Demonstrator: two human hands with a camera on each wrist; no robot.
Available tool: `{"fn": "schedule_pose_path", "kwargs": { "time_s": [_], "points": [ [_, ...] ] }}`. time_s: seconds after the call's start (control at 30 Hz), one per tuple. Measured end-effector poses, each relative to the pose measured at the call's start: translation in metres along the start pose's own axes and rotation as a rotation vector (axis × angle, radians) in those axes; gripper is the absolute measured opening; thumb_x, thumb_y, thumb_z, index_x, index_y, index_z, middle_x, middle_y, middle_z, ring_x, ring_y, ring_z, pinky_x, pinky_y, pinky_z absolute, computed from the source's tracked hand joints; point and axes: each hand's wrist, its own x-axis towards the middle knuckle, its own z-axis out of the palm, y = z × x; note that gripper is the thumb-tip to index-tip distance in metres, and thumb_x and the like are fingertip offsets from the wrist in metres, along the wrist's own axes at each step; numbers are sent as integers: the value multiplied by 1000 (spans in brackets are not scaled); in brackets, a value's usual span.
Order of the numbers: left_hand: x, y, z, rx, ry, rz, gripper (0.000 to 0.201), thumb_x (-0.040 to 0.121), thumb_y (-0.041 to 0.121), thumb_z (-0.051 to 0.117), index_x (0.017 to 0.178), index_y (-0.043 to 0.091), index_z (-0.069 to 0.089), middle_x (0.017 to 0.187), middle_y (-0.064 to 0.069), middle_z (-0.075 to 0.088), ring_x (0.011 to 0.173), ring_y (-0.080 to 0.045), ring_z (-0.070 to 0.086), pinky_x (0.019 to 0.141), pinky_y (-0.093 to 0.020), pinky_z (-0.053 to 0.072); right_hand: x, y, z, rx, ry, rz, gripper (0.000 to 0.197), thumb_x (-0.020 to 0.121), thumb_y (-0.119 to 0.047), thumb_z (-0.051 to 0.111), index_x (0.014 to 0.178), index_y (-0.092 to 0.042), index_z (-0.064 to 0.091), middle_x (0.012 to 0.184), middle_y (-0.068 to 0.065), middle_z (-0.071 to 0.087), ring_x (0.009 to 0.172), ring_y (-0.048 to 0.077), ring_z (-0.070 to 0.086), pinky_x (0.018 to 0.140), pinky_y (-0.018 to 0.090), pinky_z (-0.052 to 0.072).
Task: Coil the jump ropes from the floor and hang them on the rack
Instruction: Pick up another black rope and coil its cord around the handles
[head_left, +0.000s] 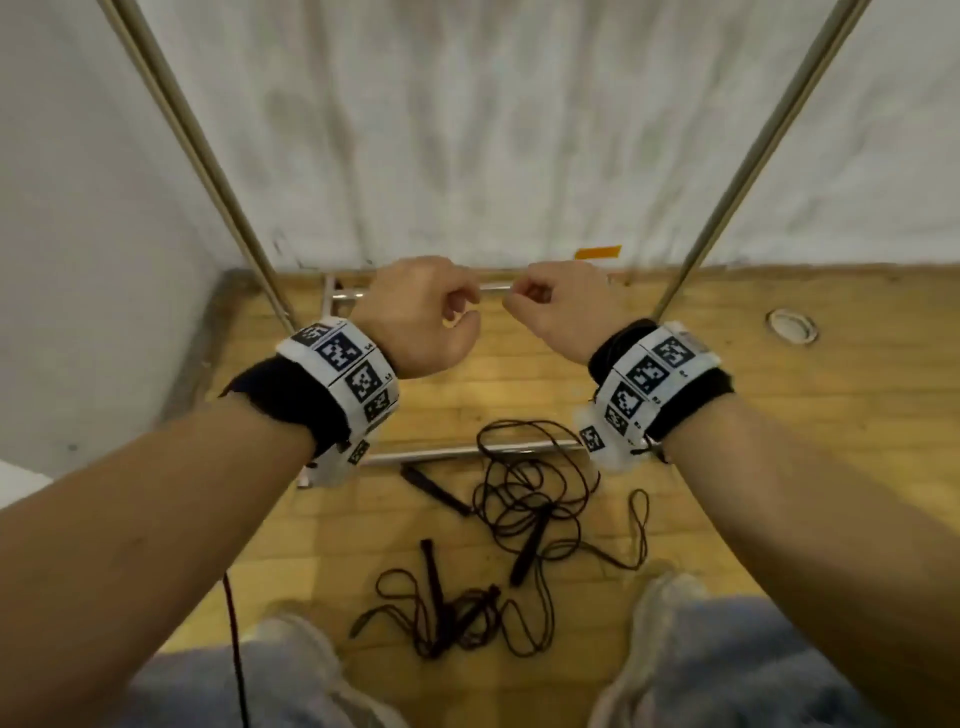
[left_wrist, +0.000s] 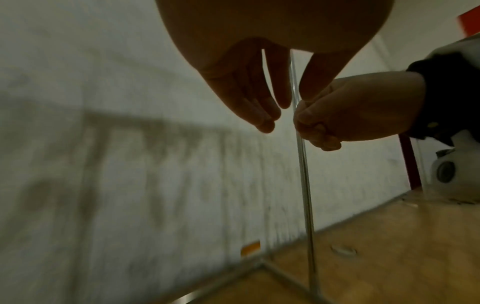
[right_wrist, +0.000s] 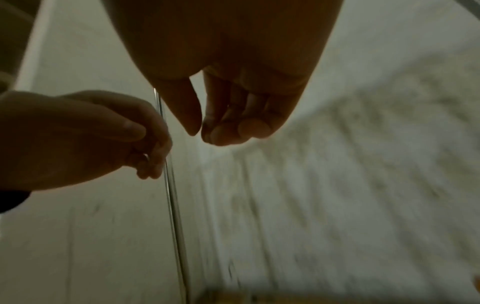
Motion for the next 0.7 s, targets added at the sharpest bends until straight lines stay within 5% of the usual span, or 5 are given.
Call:
{"fn": "schedule_pose_path", "kwargs": {
  "time_s": [0.17, 0.27, 0.4, 0.5, 0.7],
  "points": [
    [-29, -54, 109, 58, -352, -122, 22, 80, 33, 60, 97, 22, 68, 81, 13, 53, 79, -15, 57, 63, -24, 40, -10, 79, 98, -176, -415, 114, 16, 88, -32, 59, 79, -20, 64, 68, -7, 56, 62, 8, 49, 55, 24, 34],
    [-48, -78, 160, 63, -505, -125, 24, 83, 32, 59, 101, 20, 68, 90, 4, 60, 84, -19, 58, 67, -27, 45, -19, 118, 141, -309, -637, 160, 21, 89, -35, 55, 73, -22, 61, 69, -4, 57, 63, 13, 52, 52, 26, 39],
    [-68, -107, 212, 40, -625, -157, 24, 84, 28, 60, 104, 19, 69, 101, -1, 62, 85, -25, 60, 63, -29, 45, -36, 168, 183, -403, -615, 282, 23, 87, -41, 57, 89, -19, 60, 88, 0, 60, 77, 19, 54, 64, 29, 43],
    [-79, -126, 244, 121, -794, -191, 33, 86, 32, 61, 117, 21, 64, 120, 2, 59, 106, -21, 57, 84, -33, 49, -47, 195, 205, -363, -672, 393, 33, 88, -43, 55, 111, -19, 59, 109, 2, 57, 94, 23, 57, 73, 31, 46],
    [-108, -146, 293, 332, -1031, -158, 39, 91, 35, 58, 127, 21, 52, 130, -5, 46, 119, -27, 42, 94, -38, 41, -59, 215, 226, -303, -540, 413, 22, 91, -30, 49, 106, -20, 62, 105, 2, 59, 89, 20, 55, 68, 29, 39]
  ]
}}
